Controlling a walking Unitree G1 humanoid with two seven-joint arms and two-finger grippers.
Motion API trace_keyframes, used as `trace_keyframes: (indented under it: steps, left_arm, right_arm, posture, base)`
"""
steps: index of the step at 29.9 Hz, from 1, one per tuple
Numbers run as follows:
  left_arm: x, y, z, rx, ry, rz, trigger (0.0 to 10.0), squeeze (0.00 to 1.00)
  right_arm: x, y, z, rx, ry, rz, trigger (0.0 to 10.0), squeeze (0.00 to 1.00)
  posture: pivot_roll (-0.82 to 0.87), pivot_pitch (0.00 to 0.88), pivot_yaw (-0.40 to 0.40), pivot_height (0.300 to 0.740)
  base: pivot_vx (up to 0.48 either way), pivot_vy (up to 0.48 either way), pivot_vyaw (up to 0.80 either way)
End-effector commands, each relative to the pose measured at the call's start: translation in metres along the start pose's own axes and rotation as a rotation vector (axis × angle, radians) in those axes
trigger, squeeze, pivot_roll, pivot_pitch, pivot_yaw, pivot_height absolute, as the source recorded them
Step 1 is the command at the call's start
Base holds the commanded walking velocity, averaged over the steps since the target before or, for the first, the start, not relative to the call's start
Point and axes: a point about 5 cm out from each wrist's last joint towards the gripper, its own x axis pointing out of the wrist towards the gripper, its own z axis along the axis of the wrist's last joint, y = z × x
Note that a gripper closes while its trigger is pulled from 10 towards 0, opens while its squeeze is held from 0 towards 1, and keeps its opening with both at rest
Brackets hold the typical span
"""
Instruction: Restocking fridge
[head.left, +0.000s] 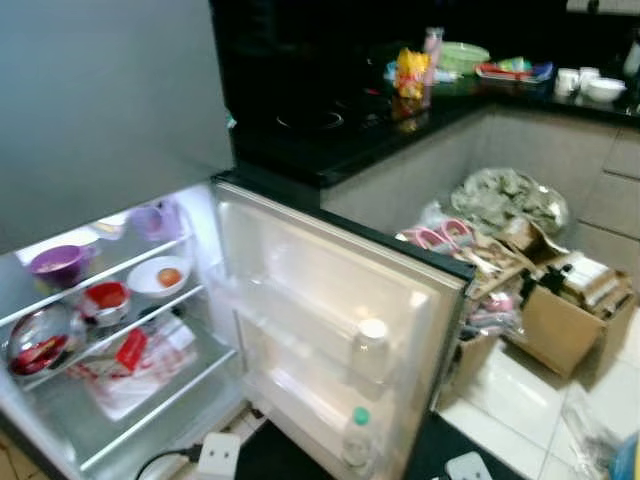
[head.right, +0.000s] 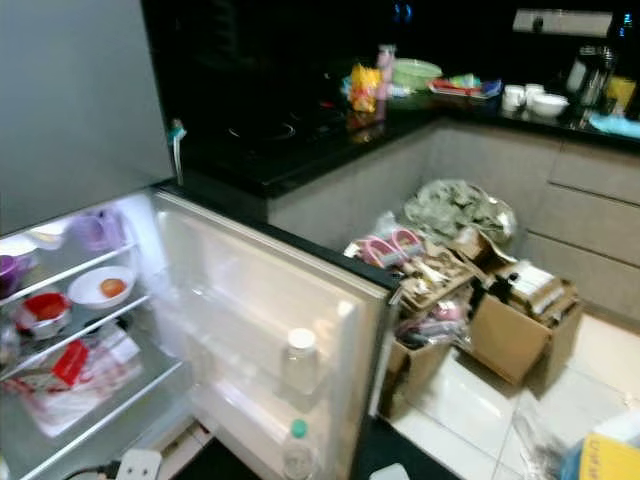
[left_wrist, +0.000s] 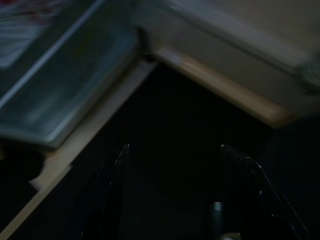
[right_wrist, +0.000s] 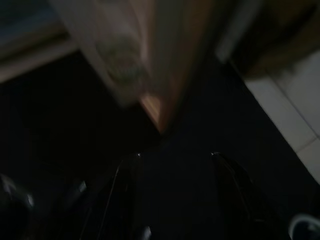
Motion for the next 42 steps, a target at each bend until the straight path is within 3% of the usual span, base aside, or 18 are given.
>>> trace_keyframes:
  steps: [1, 6, 23, 32, 42]
  left_arm:
    - [-0.001, -0.001, -0.005, -0.003, 0.021, -0.007, 10.0, 0.00]
    - [0.000, -0.005, -0.003, 0.005, 0.017, -0.023, 10.0, 0.00]
    - [0.001, -0.009, -0.002, 0.019, 0.021, -0.052, 10.0, 0.00]
    - [0.000, -0.010, -0.004, 0.014, 0.027, -0.059, 10.0, 0.00]
    - [-0.002, -0.005, -0.007, -0.010, 0.036, -0.034, 10.0, 0.00]
  right_arm:
    - [-0.002, 0.000, -0.007, 0.000, 0.016, 0.003, 10.0, 0.00]
    - [-0.004, -0.010, -0.010, 0.034, 0.045, -0.084, 10.0, 0.00]
    - [-0.006, -0.009, -0.018, 0.023, 0.074, -0.081, 10.0, 0.00]
    - [-0.016, -0.020, -0.044, -0.034, 0.237, -0.146, 10.0, 0.00]
    - [-0.019, -0.031, -0.046, -0.033, 0.285, -0.234, 10.0, 0.00]
  posture:
    - [-0.03, 0.058, -0.032, 0.740]
    - [-0.03, 0.060, -0.032, 0.740]
    - [-0.03, 0.060, -0.028, 0.740]
    - [-0.03, 0.056, -0.032, 0.740]
    - [-0.03, 0.059, -0.029, 0.740]
  base:
    - [0.000, 0.000, 0.80]
    - [0.000, 0.000, 0.32]
    - [0.000, -0.130, 0.00]
    - [0.000, -0.314, 0.00]
    - [0.000, -0.062, 0.00]
